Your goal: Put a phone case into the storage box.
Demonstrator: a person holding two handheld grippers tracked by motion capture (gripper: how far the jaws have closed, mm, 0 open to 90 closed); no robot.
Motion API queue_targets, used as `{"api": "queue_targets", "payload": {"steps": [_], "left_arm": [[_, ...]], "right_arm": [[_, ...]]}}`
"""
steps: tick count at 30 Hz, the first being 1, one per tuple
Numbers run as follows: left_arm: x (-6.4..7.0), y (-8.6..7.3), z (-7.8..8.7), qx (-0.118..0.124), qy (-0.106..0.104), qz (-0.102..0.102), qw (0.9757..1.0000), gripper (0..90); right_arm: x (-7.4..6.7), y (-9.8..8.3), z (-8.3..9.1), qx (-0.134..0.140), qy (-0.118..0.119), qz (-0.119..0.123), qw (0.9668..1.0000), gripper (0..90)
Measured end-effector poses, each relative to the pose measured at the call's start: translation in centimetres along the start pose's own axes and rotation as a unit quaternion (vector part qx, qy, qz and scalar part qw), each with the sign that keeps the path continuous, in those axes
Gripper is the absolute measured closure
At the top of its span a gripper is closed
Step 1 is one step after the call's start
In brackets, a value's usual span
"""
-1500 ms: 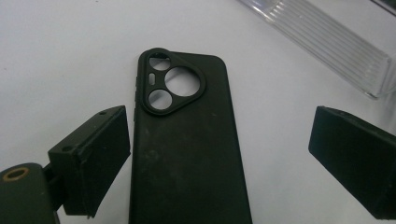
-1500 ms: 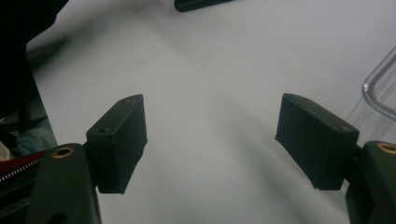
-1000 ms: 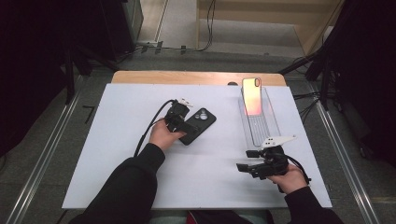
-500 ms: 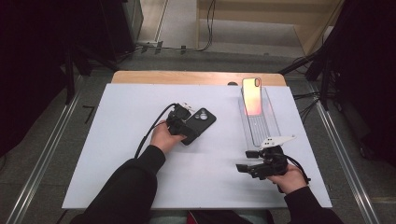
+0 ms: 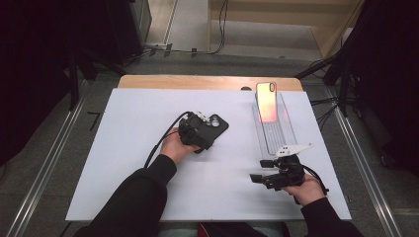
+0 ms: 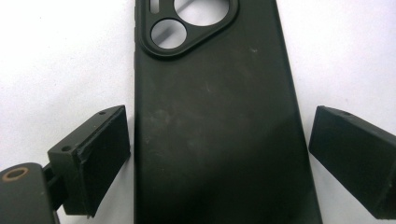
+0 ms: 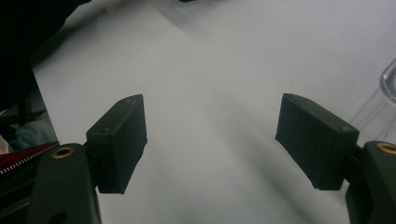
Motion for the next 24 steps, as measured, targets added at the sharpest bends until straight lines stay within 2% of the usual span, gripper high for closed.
{"api": "queue_targets", "payload": {"steps": [8, 11, 24], "left_arm": [[0.09, 0.05, 0.03, -0.002, 0.008, 0.009, 0.9999, 6.8], [0.18, 0.08, 0.21, -0.002, 0.014, 0.012, 0.9998, 12.8], [0.15, 0.09, 0.31, -0.001, 0.015, 0.020, 0.9997, 15.5]], "right_arm": [[0.00, -0.01, 0.00, 0.000, -0.002, 0.001, 1.0000, 22.7], [-0.02, -0.02, -0.02, -0.002, -0.002, 0.002, 1.0000, 22.7], [-0.03, -0.09, -0.01, -0.003, -0.003, 0.003, 1.0000, 22.7]]}}
Point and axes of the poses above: each handheld gripper's, and its own axes: z roughly backward along the jaws, y roughly out of its top, x roughly to its right, the point moved 4 cm from there along -z, roughly forward along the jaws, and after that the axes turned 8 degrees about x, right-handed, at the moved point
